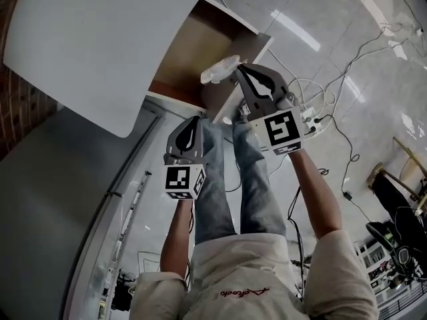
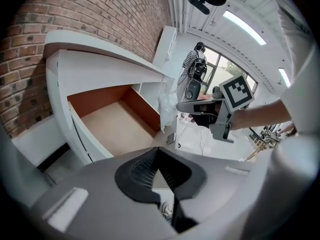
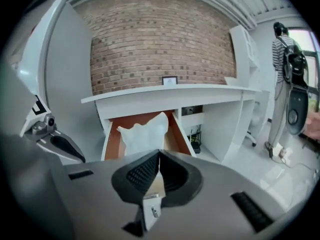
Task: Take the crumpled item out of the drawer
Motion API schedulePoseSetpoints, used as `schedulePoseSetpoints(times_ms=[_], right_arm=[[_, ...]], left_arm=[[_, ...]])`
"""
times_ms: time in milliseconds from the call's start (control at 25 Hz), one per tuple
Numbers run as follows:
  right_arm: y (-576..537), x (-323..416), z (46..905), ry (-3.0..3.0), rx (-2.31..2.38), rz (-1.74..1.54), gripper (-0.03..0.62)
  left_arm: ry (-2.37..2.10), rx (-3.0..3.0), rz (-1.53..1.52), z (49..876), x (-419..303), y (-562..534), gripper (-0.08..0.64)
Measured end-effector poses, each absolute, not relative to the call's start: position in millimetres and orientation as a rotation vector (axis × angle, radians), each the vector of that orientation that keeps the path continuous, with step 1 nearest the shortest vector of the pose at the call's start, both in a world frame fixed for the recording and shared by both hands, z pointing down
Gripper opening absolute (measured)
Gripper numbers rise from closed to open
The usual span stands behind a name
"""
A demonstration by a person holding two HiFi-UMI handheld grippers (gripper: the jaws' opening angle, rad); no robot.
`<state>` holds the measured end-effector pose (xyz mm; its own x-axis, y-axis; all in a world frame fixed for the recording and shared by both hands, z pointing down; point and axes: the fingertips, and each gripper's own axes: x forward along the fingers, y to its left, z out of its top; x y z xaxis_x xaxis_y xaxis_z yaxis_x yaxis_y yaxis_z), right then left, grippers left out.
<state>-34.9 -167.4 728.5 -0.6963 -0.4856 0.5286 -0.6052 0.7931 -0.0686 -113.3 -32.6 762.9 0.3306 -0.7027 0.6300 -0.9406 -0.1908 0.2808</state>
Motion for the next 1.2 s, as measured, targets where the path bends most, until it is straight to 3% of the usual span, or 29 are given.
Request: schedulePoseSetpoints(times_ms=[480, 1200], right_arm=[[-146.2, 26.2, 675.4, -2.464, 1.106, 0.526, 0.014], [-163.1, 66.1, 535.8, -2.475, 1.284, 0.408, 0.014]], left_arm=[[-1.433, 2.060, 0.448, 703.2, -95.2, -61.0, 0.009], [-1.444, 2.231, 0.375, 568.2, -74.1, -118.8, 0.009]])
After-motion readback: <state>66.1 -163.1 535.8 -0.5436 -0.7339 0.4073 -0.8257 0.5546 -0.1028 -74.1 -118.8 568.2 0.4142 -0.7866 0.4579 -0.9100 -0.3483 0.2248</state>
